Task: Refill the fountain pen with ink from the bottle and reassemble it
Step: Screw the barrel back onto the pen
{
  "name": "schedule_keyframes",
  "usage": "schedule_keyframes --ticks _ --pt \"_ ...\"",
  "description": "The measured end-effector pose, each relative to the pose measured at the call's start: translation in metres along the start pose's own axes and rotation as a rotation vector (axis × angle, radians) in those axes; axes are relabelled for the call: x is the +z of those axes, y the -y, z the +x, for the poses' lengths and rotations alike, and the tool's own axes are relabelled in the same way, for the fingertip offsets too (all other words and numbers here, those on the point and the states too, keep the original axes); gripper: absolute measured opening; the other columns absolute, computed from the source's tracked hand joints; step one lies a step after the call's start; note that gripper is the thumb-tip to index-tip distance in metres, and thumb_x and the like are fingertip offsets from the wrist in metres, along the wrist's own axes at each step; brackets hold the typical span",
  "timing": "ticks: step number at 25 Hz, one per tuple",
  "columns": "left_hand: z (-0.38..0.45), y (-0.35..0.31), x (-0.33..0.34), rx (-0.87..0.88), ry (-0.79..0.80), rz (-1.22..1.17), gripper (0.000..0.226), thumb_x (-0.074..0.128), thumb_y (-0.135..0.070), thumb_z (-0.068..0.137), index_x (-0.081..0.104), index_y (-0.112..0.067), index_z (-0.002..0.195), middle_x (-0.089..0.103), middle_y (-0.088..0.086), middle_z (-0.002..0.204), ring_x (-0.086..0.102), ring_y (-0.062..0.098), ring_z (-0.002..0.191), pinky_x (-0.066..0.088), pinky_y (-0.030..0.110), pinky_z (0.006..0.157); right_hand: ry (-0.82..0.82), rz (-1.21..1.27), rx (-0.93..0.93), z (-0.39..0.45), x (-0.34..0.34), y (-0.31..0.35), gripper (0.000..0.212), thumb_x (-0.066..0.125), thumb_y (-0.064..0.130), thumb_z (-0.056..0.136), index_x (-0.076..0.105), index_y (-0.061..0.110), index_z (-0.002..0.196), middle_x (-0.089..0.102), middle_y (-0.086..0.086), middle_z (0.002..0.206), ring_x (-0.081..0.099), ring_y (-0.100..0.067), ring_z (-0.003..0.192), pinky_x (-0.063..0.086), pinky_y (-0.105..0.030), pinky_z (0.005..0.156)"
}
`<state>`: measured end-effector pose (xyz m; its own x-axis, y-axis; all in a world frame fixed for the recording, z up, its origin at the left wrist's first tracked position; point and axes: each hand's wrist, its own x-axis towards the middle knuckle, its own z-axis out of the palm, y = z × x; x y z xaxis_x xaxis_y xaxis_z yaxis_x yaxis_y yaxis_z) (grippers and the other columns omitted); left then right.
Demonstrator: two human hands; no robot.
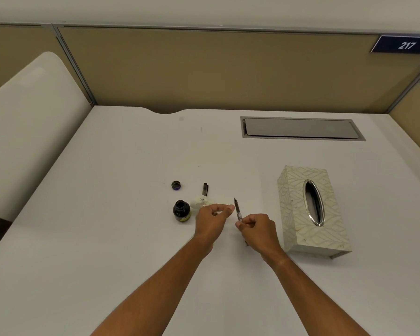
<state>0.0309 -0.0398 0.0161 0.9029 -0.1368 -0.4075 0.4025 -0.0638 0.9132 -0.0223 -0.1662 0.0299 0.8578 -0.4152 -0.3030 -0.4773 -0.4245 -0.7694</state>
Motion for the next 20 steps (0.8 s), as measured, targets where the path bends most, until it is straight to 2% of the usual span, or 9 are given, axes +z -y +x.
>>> schedule_keyframes --ticks 3,7,12,17,20 --pt "-0.004 0.002 -0.001 0.032 -0.008 0.101 0.025 0.073 -0.039 0.079 0.073 -0.019 0.095 0.072 -0.007 0.095 0.062 0.009 0.098 0.049 0.026 0.086 -0.045 -0.163 0.017 0.007 0.003 -0.006 0.022 0.071 0.024 0.083 0.069 0.010 0.067 0.067 0.001 0.060 0.064 -0.017 0.058 0.052 -0.026 0.059" --pt "-0.009 0.002 0.001 0.058 0.053 0.174 0.010 0.071 -0.032 0.082 0.074 -0.024 0.085 0.071 -0.012 0.091 0.063 0.007 0.094 0.047 0.020 0.080 -0.055 -0.244 0.010 0.010 0.012 -0.012 0.021 0.071 0.021 0.084 0.068 0.009 0.067 0.061 0.000 0.057 0.055 -0.009 0.049 0.037 -0.017 0.047" --pt "-0.006 0.007 0.000 0.055 0.078 0.150 0.013 0.072 -0.032 0.079 0.076 -0.020 0.081 0.074 -0.007 0.089 0.066 0.011 0.094 0.053 0.034 0.090 -0.079 -0.341 -0.002 0.010 0.017 -0.013 0.026 0.072 0.023 0.083 0.059 0.011 0.065 0.057 0.000 0.058 0.053 -0.014 0.051 0.030 -0.019 0.045" --pt "-0.008 0.008 -0.003 0.066 0.095 0.143 0.017 0.072 -0.035 0.077 0.076 -0.019 0.079 0.075 -0.004 0.086 0.068 0.013 0.092 0.053 0.041 0.091 -0.066 -0.422 -0.037 0.008 0.016 -0.011 0.021 0.070 0.027 0.086 0.064 0.009 0.079 0.065 -0.005 0.073 0.057 -0.019 0.064 0.039 -0.022 0.055" --pt "-0.010 0.007 -0.004 0.061 0.113 0.143 0.019 0.072 -0.036 0.078 0.077 -0.018 0.080 0.076 -0.002 0.084 0.069 0.013 0.090 0.053 0.042 0.091 -0.065 -0.427 -0.070 0.006 0.015 -0.012 0.027 0.070 0.030 0.086 0.055 0.012 0.072 0.058 -0.002 0.069 0.052 -0.016 0.059 0.029 -0.020 0.046"
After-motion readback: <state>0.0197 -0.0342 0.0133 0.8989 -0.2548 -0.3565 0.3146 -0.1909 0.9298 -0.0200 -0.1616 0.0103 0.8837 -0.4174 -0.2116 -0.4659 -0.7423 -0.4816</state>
